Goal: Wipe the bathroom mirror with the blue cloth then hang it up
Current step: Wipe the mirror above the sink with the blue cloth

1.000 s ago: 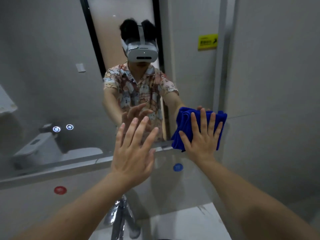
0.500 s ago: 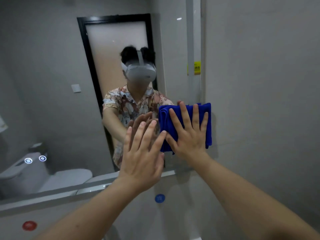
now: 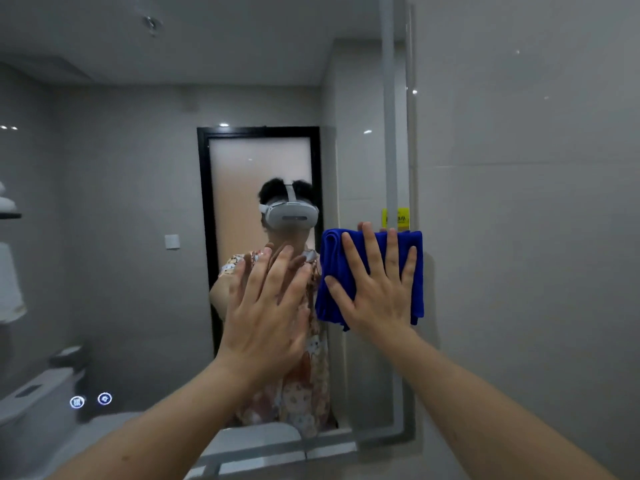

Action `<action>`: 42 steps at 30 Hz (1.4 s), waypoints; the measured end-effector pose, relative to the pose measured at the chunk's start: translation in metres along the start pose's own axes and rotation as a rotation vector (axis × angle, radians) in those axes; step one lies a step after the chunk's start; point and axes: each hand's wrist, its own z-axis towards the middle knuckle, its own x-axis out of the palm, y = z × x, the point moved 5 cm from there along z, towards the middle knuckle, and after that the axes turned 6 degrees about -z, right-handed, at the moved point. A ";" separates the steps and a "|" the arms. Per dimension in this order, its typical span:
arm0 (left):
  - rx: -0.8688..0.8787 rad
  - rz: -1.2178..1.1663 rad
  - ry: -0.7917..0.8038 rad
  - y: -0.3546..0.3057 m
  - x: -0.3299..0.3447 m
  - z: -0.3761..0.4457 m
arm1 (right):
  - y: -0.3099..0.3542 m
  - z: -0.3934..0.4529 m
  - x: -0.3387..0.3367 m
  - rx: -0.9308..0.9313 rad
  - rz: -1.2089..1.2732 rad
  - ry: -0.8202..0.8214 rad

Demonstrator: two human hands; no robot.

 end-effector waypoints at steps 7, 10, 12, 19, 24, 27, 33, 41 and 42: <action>0.000 0.034 -0.071 0.031 -0.028 0.035 | 0.003 0.053 -0.011 0.024 0.011 0.012; -0.023 0.054 -0.071 0.044 -0.041 0.050 | 0.004 0.088 -0.017 0.036 0.001 0.026; -0.036 0.077 -0.074 0.053 -0.048 0.061 | 0.004 0.116 -0.022 0.049 0.005 0.029; -0.059 0.098 -0.157 0.082 -0.067 0.092 | -0.002 0.210 -0.040 0.121 0.004 0.005; -0.049 0.108 -0.227 0.096 -0.071 0.106 | -0.007 0.276 -0.057 0.160 0.031 -0.017; 0.008 0.122 -0.254 0.099 -0.077 0.114 | -0.012 0.313 -0.067 0.169 0.036 -0.012; 0.030 0.147 -0.244 0.101 -0.083 0.140 | -0.021 0.367 -0.082 0.157 0.036 -0.031; -0.075 0.100 -0.203 0.109 -0.090 0.149 | -0.008 0.382 -0.083 0.137 0.012 -0.048; -0.079 0.102 -0.199 0.112 -0.090 0.148 | 0.002 0.383 -0.083 0.125 0.010 -0.052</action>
